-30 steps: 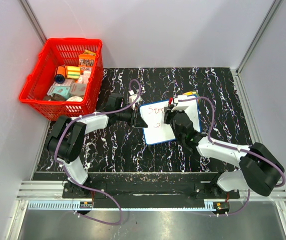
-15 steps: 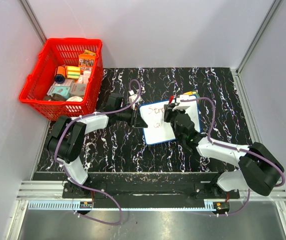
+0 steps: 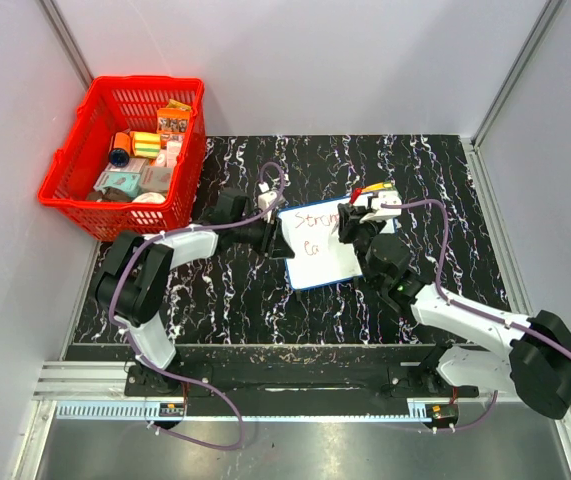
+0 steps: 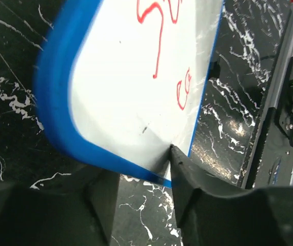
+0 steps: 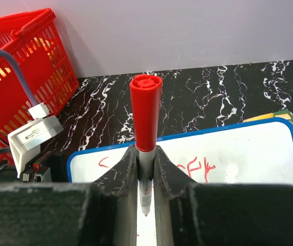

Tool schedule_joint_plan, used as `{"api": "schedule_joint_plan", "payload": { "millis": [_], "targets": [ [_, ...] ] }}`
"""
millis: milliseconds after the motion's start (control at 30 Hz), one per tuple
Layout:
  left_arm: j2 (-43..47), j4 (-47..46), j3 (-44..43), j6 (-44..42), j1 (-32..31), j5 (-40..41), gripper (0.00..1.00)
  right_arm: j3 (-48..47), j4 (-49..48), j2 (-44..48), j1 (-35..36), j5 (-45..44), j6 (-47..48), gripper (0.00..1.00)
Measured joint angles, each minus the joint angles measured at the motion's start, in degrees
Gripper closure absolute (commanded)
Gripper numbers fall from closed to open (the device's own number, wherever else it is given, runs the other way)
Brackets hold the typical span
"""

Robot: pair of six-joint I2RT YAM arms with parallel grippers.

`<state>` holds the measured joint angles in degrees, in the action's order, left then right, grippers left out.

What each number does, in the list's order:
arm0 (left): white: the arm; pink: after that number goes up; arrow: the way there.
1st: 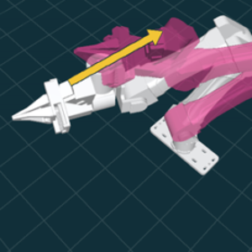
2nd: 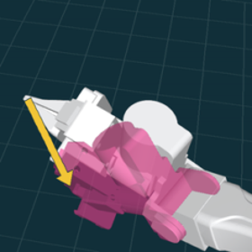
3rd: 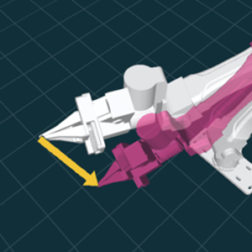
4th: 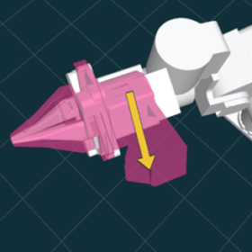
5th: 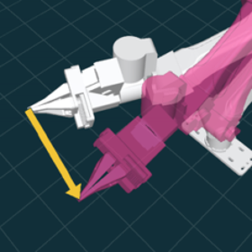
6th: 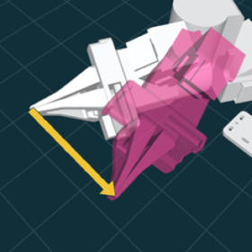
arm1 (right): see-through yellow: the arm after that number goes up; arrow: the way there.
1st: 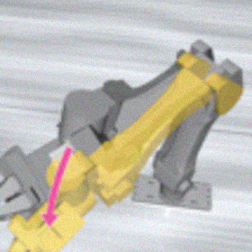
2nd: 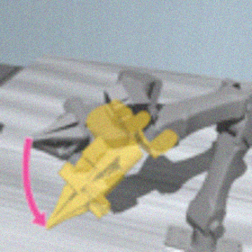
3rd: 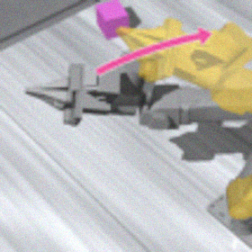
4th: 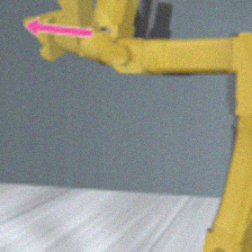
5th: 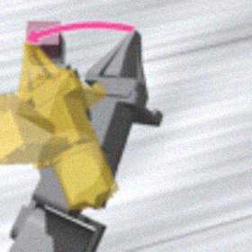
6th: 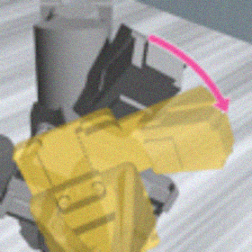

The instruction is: Write a sentence on the whiteboard

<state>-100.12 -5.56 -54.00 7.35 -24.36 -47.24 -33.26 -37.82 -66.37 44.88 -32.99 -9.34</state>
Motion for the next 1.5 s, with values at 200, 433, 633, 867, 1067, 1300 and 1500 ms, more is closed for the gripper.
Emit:
{"api": "schedule_joint_plan", "payload": {
  "millis": [200,433,633,867,1067,1300,1500],
  "targets": [
    [0.31,1.7,1.05,-3.13,-0.55,4.0,0.32,0.17,1.2,0.2,0.0,0.02,0.35,1.0],
    [3.98,2.36,4.61,-3.93,-0.55,8.81,0.1,0.2,2.99,2.49,-0.02,0.07,0.76,1.0],
    [17.42,3.48,11.54,-2.67,-0.61,17.59,0.03,0.2,4.79,5.46,-0.02,1.44,0.5,1.0],
    [41.09,4.81,13.53,-0.17,-4.81,25.03,0.01,0.2,8.26,10.71,-0.07,8.9,-1.7,1.0],
    [39.47,1.18,6.36,1.2,-11.3,21.44,0.01,0.11,10.73,15.43,-0.13,17.22,-5.73,1.0],
    [27.41,-4.87,0.52,2.4,-15.63,17.35,0.04,0.07,11.23,17.68,-0.17,22.08,-9.68,1.0],
    [21.0,-9.31,-0.31,4.63,-16.96,14.6,0.58,-0.07,11.61,19.12,-0.17,23.21,-11.54,1.0]
  ]
}}
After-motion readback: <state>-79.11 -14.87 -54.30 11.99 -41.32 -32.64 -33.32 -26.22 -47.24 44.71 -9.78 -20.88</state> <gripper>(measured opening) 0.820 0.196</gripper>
